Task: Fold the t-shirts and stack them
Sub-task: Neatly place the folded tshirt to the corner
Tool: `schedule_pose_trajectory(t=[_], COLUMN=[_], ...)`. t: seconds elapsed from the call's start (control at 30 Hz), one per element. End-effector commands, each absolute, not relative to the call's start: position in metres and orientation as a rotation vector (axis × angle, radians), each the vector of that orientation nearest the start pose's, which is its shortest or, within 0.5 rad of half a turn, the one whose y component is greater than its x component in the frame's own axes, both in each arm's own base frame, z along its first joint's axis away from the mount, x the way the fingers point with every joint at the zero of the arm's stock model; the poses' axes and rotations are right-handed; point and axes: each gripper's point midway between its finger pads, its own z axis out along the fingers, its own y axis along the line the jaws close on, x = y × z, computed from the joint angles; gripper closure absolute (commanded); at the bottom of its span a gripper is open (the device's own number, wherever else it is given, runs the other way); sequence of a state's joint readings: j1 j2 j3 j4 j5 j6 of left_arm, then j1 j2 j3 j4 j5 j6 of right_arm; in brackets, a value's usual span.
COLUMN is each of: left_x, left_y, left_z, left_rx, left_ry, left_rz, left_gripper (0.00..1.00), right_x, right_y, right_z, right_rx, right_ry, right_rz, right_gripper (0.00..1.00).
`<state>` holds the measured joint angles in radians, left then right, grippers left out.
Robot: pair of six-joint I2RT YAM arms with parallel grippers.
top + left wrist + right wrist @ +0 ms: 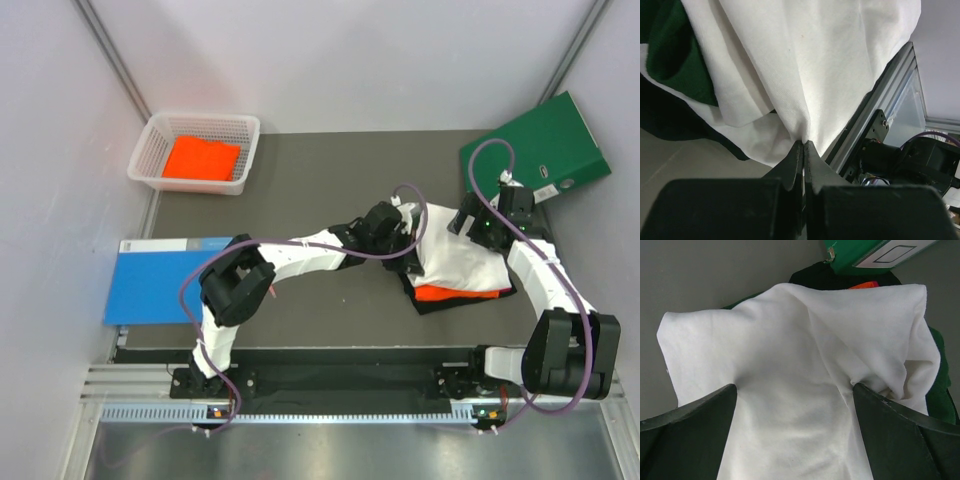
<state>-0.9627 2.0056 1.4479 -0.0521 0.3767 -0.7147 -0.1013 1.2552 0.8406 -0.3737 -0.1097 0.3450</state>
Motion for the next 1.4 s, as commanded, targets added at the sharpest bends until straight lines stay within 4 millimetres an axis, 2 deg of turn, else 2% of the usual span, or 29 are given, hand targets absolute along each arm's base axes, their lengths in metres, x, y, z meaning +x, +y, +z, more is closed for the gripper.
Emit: schedule_pose_trajectory(t=[0.0, 0.1, 0.2, 0.37, 0.57, 0.8, 0.87, 0.9, 0.93, 1.07, 1.1, 1.17, 1.23, 1.27, 1.33, 1.37], left_x=[0.214, 0.205, 0.196, 0.182, 0.176, 0.172, 0.173, 0.175, 0.177, 0.189, 0.195, 0.200, 0.210, 0.213, 0.225, 0.235], left_y=[-0.502, -0.500, -0.500, -0.496, -0.488, -0.481, -0.477, -0.475, -0.473, -0.461, -0.458, -0.451, -0.443, -0.439, -0.426, -0.417], left_z=[0.133, 0.147, 0.152, 0.148, 0.134, 0.097, 0.092, 0.096, 0.098, 0.120, 0.123, 0.134, 0.139, 0.143, 0.143, 0.142], left_rx=[0.616, 0.636, 0.656, 0.673, 0.664, 0.664, 0.656, 0.647, 0.645, 0.655, 0.642, 0.644, 0.627, 0.614, 0.577, 0.544], left_ry=[2.364, 2.334, 2.331, 2.346, 2.376, 2.483, 2.503, 2.492, 2.484, 2.417, 2.401, 2.369, 2.352, 2.344, 2.352, 2.355], left_rz=[-1.305, -1.314, -1.316, -1.304, -1.285, -1.210, -1.175, -1.159, -1.145, -1.062, -1.032, -1.012, -0.967, -0.955, -0.913, -0.895], left_gripper=[1.00, 1.00, 1.00, 1.00, 1.00, 0.99, 0.77, 0.18, 0.01, 0.01, 0.01, 0.01, 0.01, 0.01, 0.01, 0.01], right_x=[0.355, 0.357, 0.358, 0.360, 0.357, 0.353, 0.350, 0.349, 0.348, 0.337, 0.334, 0.334, 0.336, 0.337, 0.334, 0.339], right_y=[-0.013, -0.015, -0.015, -0.013, -0.010, -0.008, -0.003, -0.001, 0.001, 0.023, 0.029, 0.041, 0.053, 0.066, 0.088, 0.094], right_z=[0.139, 0.136, 0.134, 0.141, 0.156, 0.156, 0.169, 0.177, 0.184, 0.236, 0.239, 0.257, 0.263, 0.259, 0.259, 0.254], right_rx=[0.470, 0.472, 0.469, 0.447, 0.404, 0.390, 0.359, 0.343, 0.321, 0.177, 0.164, 0.107, 0.060, 0.017, -0.027, -0.020], right_ry=[2.230, 2.240, 2.249, 2.236, 2.198, 2.213, 2.178, 2.157, 2.134, 1.954, 1.936, 1.855, 1.832, 1.848, 1.829, 1.832], right_rz=[0.205, 0.196, 0.197, 0.202, 0.221, 0.223, 0.250, 0.260, 0.268, 0.383, 0.416, 0.489, 0.562, 0.648, 0.824, 0.879], right_gripper=[0.00, 0.00, 0.00, 0.00, 0.00, 0.00, 0.00, 0.00, 0.00, 0.00, 0.00, 0.00, 0.01, 0.05, 0.48, 0.75])
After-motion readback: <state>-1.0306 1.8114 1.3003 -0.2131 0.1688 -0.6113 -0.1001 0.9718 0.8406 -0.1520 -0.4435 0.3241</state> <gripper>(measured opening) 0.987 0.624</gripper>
